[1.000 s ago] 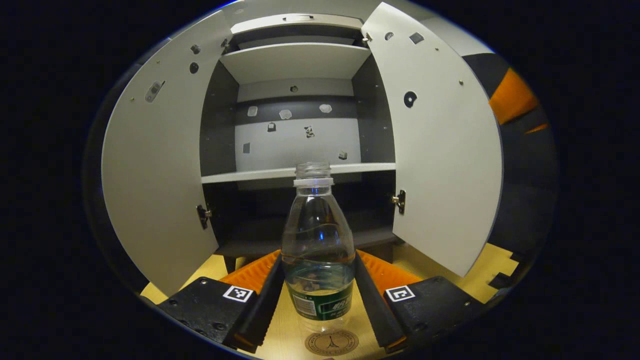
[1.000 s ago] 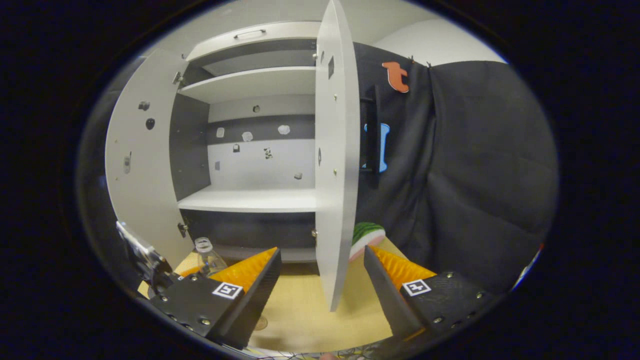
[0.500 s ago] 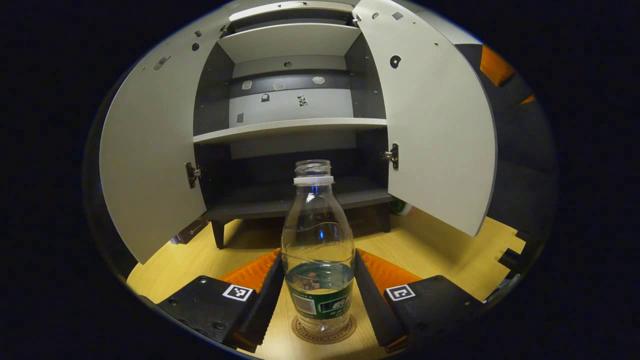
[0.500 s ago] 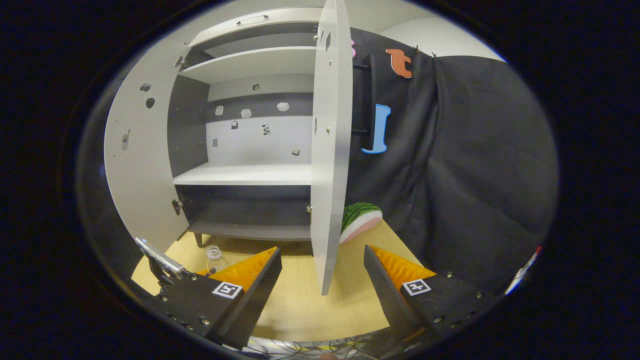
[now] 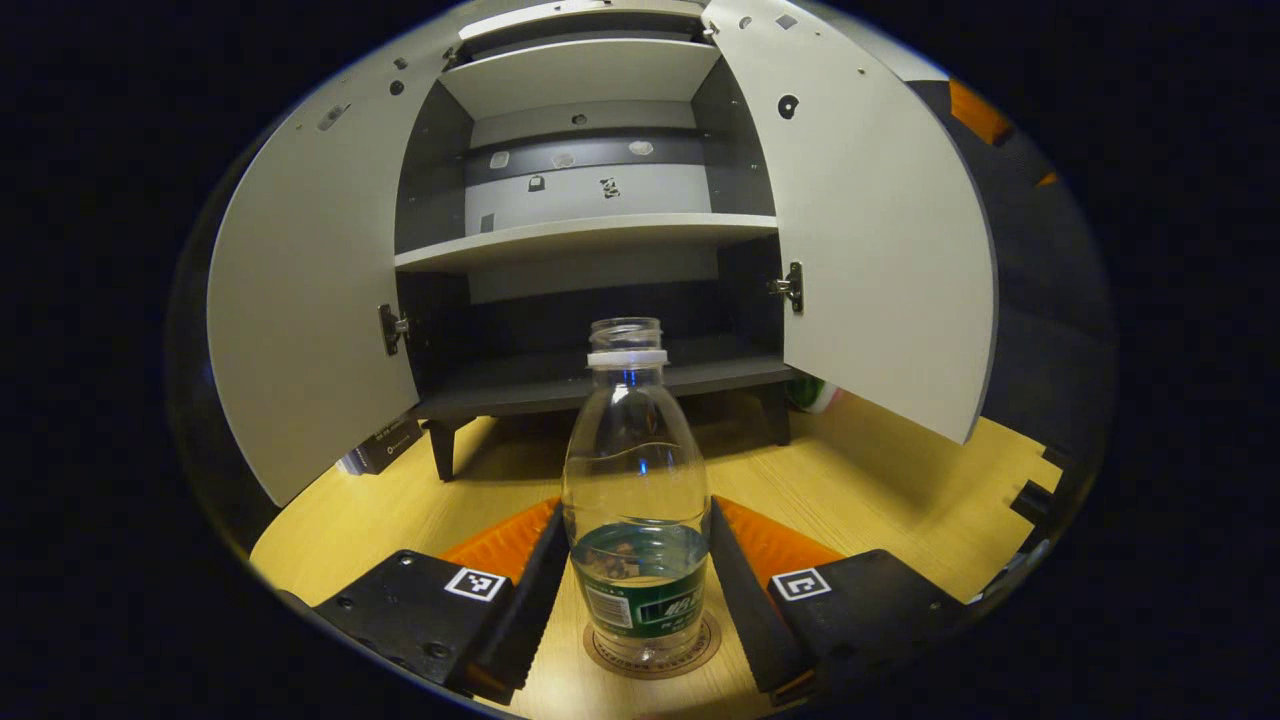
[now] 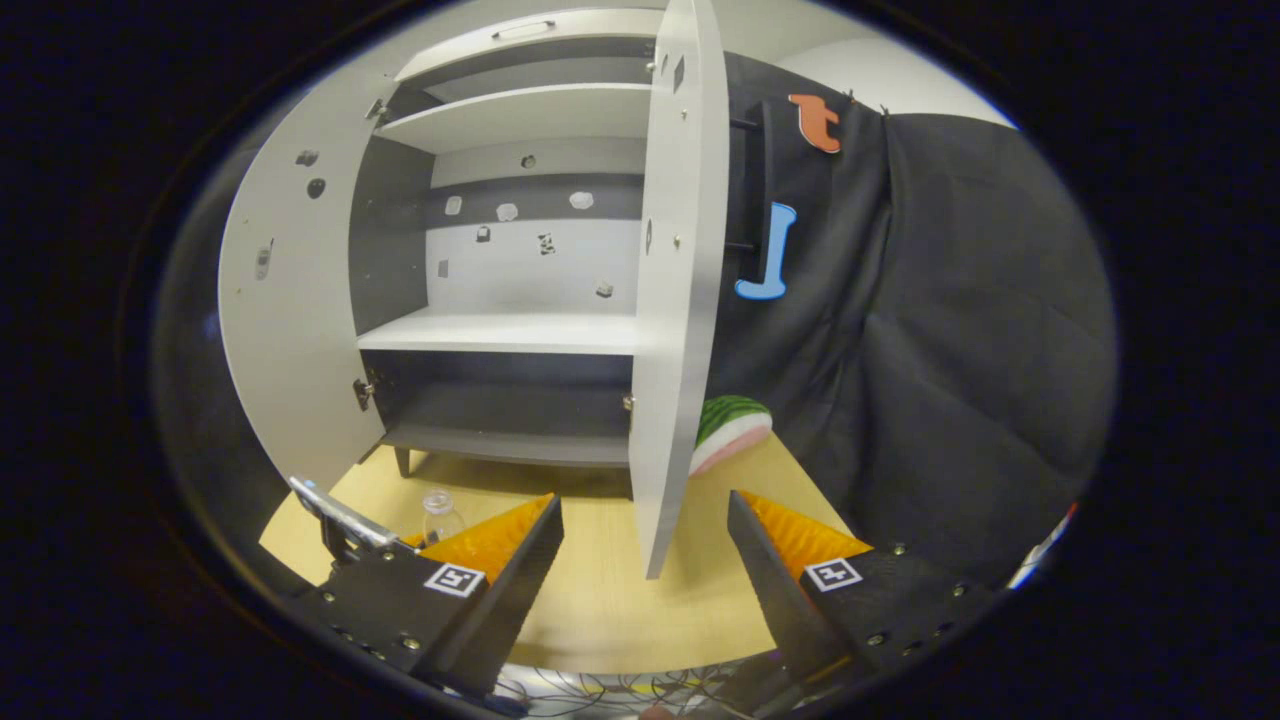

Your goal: Grasp the bottle in the cabinet with the left hand and place it on the coaster, then close the right door with the right hand and the left door with the left hand.

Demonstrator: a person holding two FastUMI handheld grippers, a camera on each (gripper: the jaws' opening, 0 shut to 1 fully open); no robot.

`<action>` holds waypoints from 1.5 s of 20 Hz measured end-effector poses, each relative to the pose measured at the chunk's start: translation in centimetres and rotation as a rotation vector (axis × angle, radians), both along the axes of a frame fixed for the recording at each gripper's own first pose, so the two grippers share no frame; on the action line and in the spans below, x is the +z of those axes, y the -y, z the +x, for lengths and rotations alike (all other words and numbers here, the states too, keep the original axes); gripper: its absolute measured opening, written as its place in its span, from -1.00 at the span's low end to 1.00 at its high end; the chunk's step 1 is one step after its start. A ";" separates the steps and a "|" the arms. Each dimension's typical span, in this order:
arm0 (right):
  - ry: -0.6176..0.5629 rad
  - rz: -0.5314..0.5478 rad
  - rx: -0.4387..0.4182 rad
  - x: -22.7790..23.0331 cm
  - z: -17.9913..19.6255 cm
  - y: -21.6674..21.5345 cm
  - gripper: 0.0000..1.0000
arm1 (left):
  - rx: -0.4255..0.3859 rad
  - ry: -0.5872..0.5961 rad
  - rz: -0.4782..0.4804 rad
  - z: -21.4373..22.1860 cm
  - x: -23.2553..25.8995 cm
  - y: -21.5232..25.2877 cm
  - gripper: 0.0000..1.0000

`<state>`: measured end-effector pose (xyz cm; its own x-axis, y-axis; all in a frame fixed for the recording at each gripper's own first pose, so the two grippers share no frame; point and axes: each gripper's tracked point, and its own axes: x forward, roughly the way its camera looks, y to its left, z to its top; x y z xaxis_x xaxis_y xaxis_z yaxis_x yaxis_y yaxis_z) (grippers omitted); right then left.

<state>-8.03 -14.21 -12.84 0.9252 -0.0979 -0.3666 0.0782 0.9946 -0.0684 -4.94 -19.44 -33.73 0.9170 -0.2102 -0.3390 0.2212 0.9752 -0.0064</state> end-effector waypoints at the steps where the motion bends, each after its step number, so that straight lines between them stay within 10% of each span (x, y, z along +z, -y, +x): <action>1: -0.003 0.001 0.000 -0.1 -0.1 0.0 1.00 | -0.005 0.006 -0.002 0.2 -0.1 -0.1 0.63; 30: 0.099 0.068 0.016 3.9 0.3 0.7 1.00 | 0.009 0.138 0.018 -0.3 11.1 -2.2 0.76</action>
<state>-7.74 -14.91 -8.91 0.9584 -0.0612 -0.2789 0.0656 0.9978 0.0064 -5.22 -17.21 -22.66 0.9569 -0.1970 -0.2133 0.2102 0.9768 0.0412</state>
